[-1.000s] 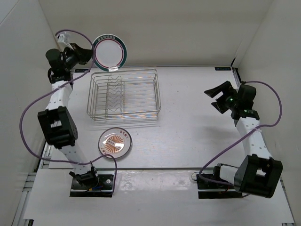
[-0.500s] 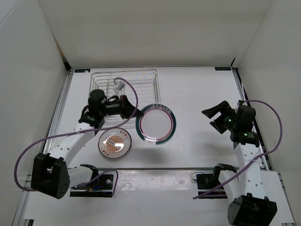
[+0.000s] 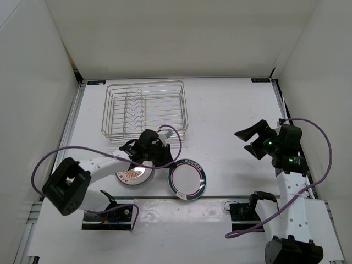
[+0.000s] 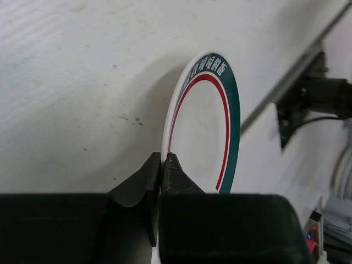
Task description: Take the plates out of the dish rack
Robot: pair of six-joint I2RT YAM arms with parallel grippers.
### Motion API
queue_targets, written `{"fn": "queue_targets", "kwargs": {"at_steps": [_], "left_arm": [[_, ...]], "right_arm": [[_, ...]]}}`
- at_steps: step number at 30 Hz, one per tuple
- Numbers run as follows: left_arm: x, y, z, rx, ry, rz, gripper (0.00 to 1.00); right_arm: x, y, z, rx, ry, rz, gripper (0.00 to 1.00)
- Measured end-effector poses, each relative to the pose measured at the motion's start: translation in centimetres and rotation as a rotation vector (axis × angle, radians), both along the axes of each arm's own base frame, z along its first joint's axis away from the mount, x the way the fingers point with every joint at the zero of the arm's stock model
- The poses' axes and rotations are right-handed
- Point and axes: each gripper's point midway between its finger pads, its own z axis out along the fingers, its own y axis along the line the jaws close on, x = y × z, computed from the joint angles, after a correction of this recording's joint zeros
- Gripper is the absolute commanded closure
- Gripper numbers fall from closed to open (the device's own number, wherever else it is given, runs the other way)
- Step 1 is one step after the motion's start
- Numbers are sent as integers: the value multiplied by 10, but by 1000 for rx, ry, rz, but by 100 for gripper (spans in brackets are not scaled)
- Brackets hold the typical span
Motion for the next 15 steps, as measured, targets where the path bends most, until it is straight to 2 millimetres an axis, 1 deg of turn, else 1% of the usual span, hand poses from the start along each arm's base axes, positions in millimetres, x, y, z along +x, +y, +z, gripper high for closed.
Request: {"fn": "queue_targets", "kwargs": {"at_steps": [1,3,6,8,9,10,11,13,15], "left_arm": [[3,-1,-8,31,6,7,99],[10,-1,-19,95,23,18,94],[22,-12,-20,126,28,6,87],[27,-16,-18,131,14,-1,81],[28,-16,-18,136,9,-1,76],[29,-14,-20,148,6,1,74],[29,-11,-23,167,2,6,66],[29,-4,-28,205,7,17,58],[31,4,-32,244,15,27,51]], "right_arm": [[1,1,5,6,-6,3,10],[4,2,17,13,-18,11,10],[11,6,29,24,-34,35,10],[13,10,30,33,-33,57,10],[13,13,29,39,-27,69,10],[13,15,28,43,-23,80,10],[14,17,28,47,-23,89,10],[14,21,29,51,-29,106,10],[14,25,31,58,-42,126,10]]}}
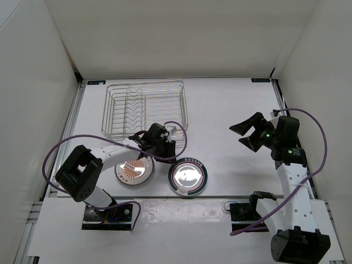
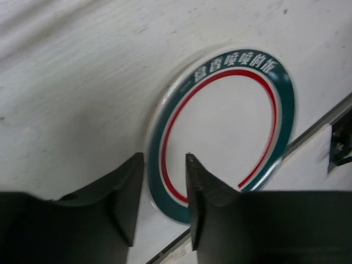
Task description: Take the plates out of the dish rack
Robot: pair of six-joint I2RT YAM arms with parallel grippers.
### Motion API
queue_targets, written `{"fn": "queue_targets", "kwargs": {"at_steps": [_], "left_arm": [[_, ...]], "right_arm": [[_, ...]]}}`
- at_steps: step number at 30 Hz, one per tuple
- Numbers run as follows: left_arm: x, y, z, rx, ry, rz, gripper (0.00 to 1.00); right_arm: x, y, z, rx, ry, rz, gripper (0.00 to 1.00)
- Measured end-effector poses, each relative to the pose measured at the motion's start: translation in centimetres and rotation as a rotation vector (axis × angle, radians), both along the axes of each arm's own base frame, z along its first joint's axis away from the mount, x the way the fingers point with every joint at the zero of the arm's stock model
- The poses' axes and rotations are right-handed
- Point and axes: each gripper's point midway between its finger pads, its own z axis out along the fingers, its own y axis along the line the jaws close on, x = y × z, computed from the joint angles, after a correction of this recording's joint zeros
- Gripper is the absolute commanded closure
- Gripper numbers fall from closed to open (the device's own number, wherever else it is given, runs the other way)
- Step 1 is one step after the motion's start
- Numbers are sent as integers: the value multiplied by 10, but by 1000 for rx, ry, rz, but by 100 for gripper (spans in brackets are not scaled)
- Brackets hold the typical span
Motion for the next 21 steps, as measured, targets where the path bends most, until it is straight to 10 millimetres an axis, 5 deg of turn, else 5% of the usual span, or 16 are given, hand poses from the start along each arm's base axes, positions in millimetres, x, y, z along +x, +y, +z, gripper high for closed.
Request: {"fn": "queue_targets", "kwargs": {"at_steps": [4,13,18,20,21], "left_arm": [[13,10,7,90,-10,6,33],[43,33,64,241,-168,18,25],[42,68,132,202,-346,99,21],[36,85,166,149,-433,135,0],[32,92,180,127,-468,148,0]], "right_arm": [[3,9,0,17,-40,45,10],[33,30,-32,30,50,107,21],[62,58,-43,-20,74,201,36],[76,72,-43,-38,45,243,40],[83,79,-43,-42,26,262,43]]}}
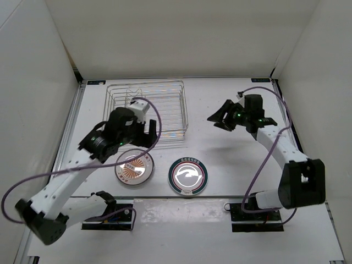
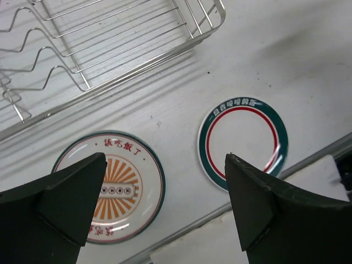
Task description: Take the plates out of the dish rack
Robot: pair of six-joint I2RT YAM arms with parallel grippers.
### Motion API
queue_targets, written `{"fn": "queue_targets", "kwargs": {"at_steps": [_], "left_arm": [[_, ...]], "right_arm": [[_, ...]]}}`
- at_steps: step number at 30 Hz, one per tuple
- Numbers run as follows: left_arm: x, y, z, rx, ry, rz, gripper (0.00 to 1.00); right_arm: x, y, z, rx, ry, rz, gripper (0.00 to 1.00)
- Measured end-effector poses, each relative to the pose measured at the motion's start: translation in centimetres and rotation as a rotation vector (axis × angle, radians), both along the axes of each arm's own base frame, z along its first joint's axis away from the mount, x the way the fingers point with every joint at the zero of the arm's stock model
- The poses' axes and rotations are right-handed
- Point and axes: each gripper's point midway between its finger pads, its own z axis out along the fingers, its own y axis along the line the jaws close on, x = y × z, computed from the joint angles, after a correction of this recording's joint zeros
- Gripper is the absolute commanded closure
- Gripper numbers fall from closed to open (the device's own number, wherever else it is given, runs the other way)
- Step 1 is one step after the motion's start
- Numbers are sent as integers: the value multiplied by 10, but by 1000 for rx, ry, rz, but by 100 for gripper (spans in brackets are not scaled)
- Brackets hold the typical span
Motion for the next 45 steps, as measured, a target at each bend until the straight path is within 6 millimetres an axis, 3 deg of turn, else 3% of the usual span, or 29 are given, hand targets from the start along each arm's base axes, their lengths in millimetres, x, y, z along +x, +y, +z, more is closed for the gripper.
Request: {"fn": "queue_targets", "kwargs": {"at_steps": [1,3,7,11,17,21,25,29,33,39,45], "left_arm": [[-5,7,9,-18,-24,10,0],[-22,20,22,-44,-51,18,0],[-57,49,13,-30,-12,60,0],[-87,85,-9,17,52,168,0],[-118,124,-28,-10,72,341,0],[-127,137,-33,-33,75,420,0],[-128,145,-36,-25,76,468,0],[-126,151,-40,1,67,492,0],[-126,155,-44,41,54,478,0],[-120,150,-45,89,17,384,0],[-114,109,-52,73,22,126,0]], "right_arm": [[6,7,-1,2,-17,19,58],[17,23,-5,11,-49,60,65],[25,55,-32,32,-32,135,53],[22,81,-53,21,-2,200,53],[39,123,-43,27,-55,289,58],[42,136,-40,33,-68,313,58],[38,140,-40,38,-57,319,38],[25,133,-36,31,-47,310,24],[17,117,-9,-3,-85,266,10],[19,70,42,-109,-152,99,10],[0,5,70,-267,-165,-103,10]]}}
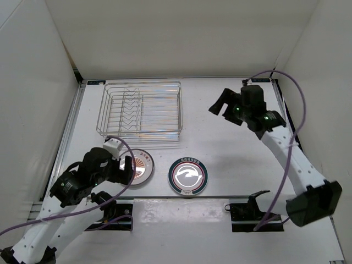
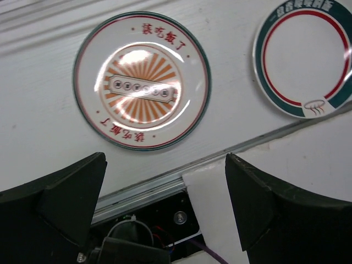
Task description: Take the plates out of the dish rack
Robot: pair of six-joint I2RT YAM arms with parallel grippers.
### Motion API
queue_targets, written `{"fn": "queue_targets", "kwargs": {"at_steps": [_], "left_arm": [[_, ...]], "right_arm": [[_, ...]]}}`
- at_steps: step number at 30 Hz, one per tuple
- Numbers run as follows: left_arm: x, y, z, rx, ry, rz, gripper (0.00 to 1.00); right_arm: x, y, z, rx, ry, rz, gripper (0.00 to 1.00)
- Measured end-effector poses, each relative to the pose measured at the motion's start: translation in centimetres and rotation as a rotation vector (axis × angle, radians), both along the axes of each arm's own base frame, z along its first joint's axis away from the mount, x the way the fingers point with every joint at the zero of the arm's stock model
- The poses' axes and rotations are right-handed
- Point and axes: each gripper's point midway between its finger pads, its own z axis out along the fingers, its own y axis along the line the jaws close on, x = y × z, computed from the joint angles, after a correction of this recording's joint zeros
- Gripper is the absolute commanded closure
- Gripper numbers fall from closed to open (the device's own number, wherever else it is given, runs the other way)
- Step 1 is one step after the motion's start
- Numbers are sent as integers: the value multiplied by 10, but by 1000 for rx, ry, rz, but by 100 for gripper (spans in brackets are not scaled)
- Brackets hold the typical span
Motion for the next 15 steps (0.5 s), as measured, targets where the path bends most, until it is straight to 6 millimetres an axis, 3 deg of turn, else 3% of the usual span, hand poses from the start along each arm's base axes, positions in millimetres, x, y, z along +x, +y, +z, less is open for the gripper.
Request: {"fn": "queue_targets", "kwargs": {"at_steps": [4,7,10,15], "left_arm": [[7,-23,-5,-32,61,-58,0],[10,-37,-11,-70,107,-68,0],[11,-43,-20,-101,128,-49,0],[14,-35,-33,-109,78,-4,0]], "right_arm": [[-31,-45,23,-97,-51,-130,10],[-51,-67,38,-145,-92,-169,10],[-66,-77,46,-159,-115,-185,10],[-82,-87,34,-204,-59,-188,10]]}}
